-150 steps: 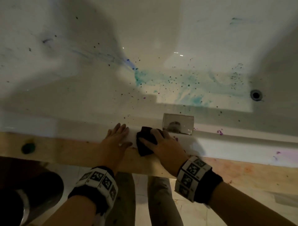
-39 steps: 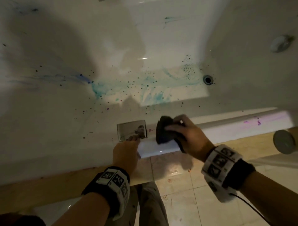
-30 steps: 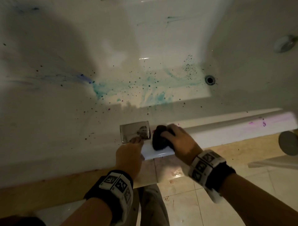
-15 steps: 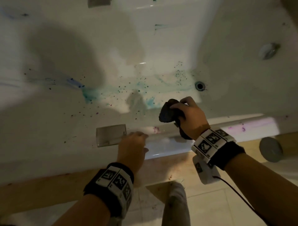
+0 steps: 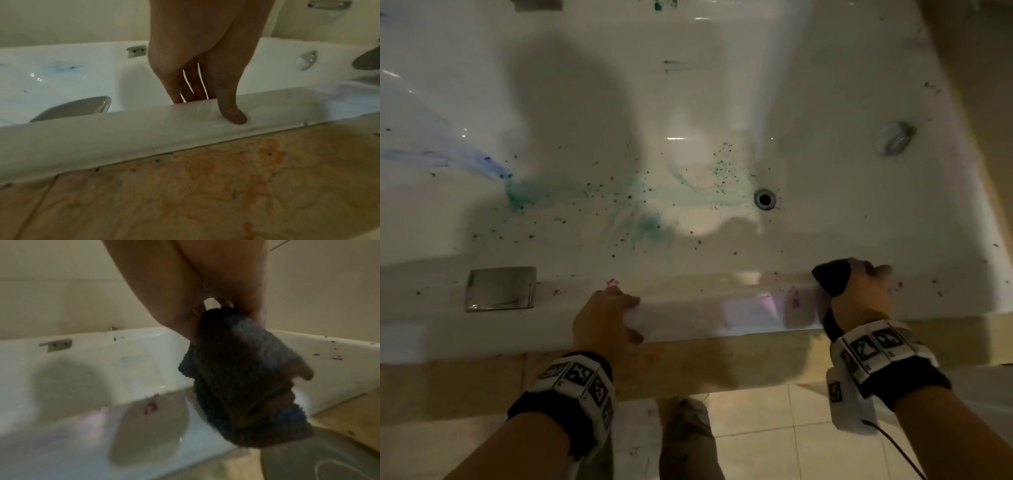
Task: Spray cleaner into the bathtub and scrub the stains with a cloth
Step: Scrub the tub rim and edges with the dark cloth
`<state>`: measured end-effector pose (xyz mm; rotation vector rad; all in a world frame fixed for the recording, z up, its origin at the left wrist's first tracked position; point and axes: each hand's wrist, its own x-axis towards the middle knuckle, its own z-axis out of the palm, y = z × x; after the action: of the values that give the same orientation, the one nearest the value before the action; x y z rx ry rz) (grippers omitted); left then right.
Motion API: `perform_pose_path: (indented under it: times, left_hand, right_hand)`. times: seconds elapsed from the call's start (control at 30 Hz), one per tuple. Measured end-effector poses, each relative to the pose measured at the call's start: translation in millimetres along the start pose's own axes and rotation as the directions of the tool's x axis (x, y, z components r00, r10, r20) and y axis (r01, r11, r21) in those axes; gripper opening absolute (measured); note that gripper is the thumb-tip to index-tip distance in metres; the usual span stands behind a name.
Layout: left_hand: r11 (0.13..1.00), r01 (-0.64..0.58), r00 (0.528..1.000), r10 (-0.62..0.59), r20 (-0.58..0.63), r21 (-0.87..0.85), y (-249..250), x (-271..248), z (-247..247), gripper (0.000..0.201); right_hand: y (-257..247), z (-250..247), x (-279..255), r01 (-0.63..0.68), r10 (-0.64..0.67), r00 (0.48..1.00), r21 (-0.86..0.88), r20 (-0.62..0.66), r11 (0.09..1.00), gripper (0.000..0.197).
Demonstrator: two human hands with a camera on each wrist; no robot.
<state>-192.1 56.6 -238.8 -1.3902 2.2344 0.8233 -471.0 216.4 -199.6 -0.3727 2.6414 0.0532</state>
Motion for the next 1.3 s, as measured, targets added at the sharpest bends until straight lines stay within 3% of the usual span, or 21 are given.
perform_pose_path:
  times: [0.1,0.23,0.37,0.47,0.53,0.6,0.63,0.67,0.73,0.8,0.87,0.9,0.97,1.03,1.13,1.2,1.3]
  left_hand:
    - [1.0,0.019,1.0,-0.019,-0.004,0.014,3.0,-2.4,0.5,0.06]
    - [1.0,0.02,1.0,-0.02,-0.019,0.001,6.2,-5.0,-1.6,0.06]
    - [1.0,-0.009,1.0,0.009,-0.016,-0.004,0.2,-4.1,-2.4,0.062]
    - [0.997,-0.067,0.998,0.067,-0.014,-0.033,-5.8,-5.8,0.0,0.064]
    - [0.994,-0.105,0.994,0.104,-0.027,-0.035,-12.1,-8.7,-1.4,0.069]
    - [0.996,-0.095,0.992,0.094,-0.079,-0.006,-26.0,-12.2,-5.5,0.079]
    - [0.998,-0.067,0.991,0.066,-0.112,0.0,-36.8,-13.9,-7.2,0.082]
    - [1.0,-0.027,0.99,0.026,-0.138,-0.005,-48.3,-15.8,-9.1,0.081]
    - [0.999,0.045,0.988,-0.048,-0.145,-0.022,-65.0,-20.1,-12.5,0.071]
    - [0.997,0.065,0.99,-0.068,-0.12,-0.032,-71.8,-20.7,-14.4,0.064]
    - [0.995,0.086,0.992,-0.09,-0.092,-0.052,-72.5,-17.0,-16.9,0.063]
    - [0.994,0.093,0.991,-0.099,-0.086,-0.065,-72.2,-15.2,-18.3,0.063]
    - [0.992,0.106,0.99,-0.111,-0.084,-0.062,-72.5,-13.4,-20.2,0.064]
    - [0.993,0.113,0.989,-0.117,-0.092,-0.043,-73.9,-13.2,-21.1,0.062]
    - [0.992,0.112,0.987,-0.118,-0.108,-0.064,-72.8,-10.8,-23.9,0.059]
    - [0.989,0.141,0.988,-0.144,-0.061,-0.052,-71.8,-10.3,-26.2,0.062]
    - [0.987,0.156,0.987,-0.157,-0.021,-0.024,-70.0,-11.2,-29.6,0.066]
  right_hand:
    - [-9.1,29.7,-14.4,0.002,0.0,0.997,-0.014,0.081,1.0,0.052]
    - [-40.3,57.3,-46.7,0.12,-0.121,0.992,0.069,0.016,0.99,0.047]
    - [-86.3,64.5,-67.7,0.079,-0.084,0.988,0.042,0.13,0.996,0.049]
    - [-111.6,73.0,-68.3,0.178,-0.178,0.963,0.023,0.201,0.984,0.046]
    - [-123.6,72.8,-60.9,0.277,-0.315,0.929,0.197,0.195,0.94,0.036]
    - [-133.6,62.0,-56.0,0.422,-0.481,0.874,0.389,0.063,0.819,0.024]
    - [-137.5,55.5,-58.3,0.493,-0.533,0.846,0.4,-0.014,0.773,0.022]
    - [-140.9,50.9,-62.2,0.576,-0.59,0.801,0.405,-0.104,0.71,0.023]
    - [-139.9,46.9,-78.5,0.717,-0.723,0.672,0.386,-0.16,0.58,0.025]
    - [-130.7,54.4,-99.3,0.792,-0.834,0.551,0.33,-0.026,0.513,0.023]
    - [-123.4,71.1,-121.8,0.838,-0.865,0.429,0.243,0.258,0.489,0.033]
    - [-125.4,79.6,-134.5,0.842,-0.817,0.439,0.145,0.375,0.519,0.04]
    - [-133.7,98.1,-148.9,0.834,-0.811,0.502,0.078,0.3,0.546,0.052]
    - [-149.7,111.0,-158.1,0.824,-0.818,0.522,0.103,0.241,0.556,0.056]
    - [-158.4,117.6,-155.7,0.864,-0.806,0.451,0.039,0.383,0.502,0.055]
    - [-144.8,114.7,-146.0,0.88,-0.814,0.444,-0.012,0.374,0.475,0.058]
    - [-108.4,108.5,-121.3,0.829,-0.796,0.547,-0.038,0.257,0.558,0.078]
